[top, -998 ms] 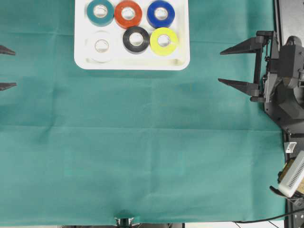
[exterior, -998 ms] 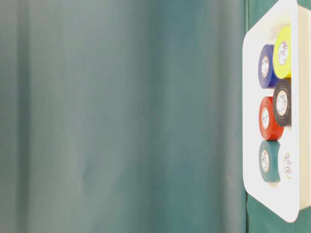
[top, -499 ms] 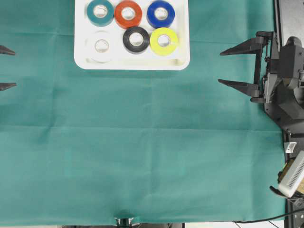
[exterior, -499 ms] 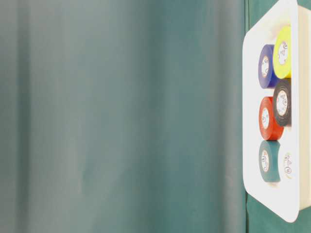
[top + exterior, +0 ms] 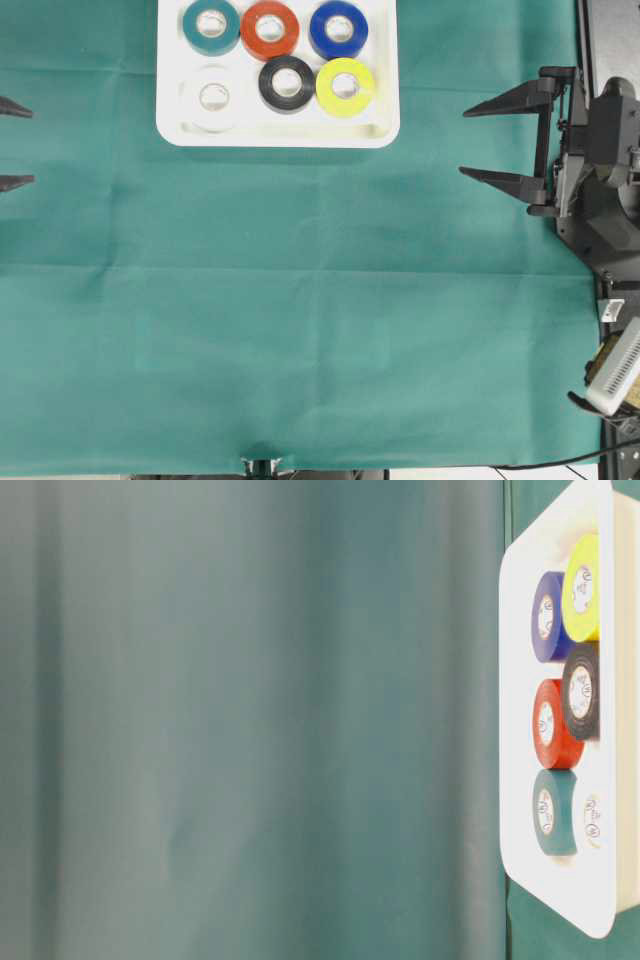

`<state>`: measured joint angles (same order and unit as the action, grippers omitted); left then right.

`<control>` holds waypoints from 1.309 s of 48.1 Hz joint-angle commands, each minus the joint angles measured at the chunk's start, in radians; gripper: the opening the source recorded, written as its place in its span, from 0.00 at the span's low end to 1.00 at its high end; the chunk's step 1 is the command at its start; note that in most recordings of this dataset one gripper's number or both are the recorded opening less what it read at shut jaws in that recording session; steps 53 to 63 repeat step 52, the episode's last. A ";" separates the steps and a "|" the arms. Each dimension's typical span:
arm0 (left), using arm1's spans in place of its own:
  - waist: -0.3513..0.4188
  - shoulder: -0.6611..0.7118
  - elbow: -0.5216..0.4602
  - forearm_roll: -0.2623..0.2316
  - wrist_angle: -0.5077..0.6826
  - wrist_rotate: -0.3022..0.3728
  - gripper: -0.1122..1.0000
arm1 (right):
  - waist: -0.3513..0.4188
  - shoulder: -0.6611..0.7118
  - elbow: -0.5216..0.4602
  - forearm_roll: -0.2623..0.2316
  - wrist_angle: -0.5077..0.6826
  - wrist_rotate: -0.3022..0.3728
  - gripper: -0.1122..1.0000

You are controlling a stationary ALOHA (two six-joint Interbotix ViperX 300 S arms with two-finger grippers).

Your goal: Put the tape alternately from left to right into the white case.

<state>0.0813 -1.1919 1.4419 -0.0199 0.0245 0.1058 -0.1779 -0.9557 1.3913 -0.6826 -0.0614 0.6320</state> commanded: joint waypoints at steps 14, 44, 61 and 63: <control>0.003 0.008 -0.008 0.000 -0.005 0.000 0.99 | 0.003 0.006 -0.011 0.003 -0.008 0.000 0.87; 0.003 0.008 0.005 0.000 -0.005 0.000 0.99 | 0.003 0.006 0.008 0.003 -0.009 0.000 0.87; 0.003 0.008 0.008 0.000 -0.005 0.000 0.99 | 0.003 0.003 0.015 0.003 -0.008 0.000 0.87; 0.003 0.008 0.008 0.000 -0.005 0.000 0.99 | 0.003 0.003 0.015 0.003 -0.008 0.000 0.87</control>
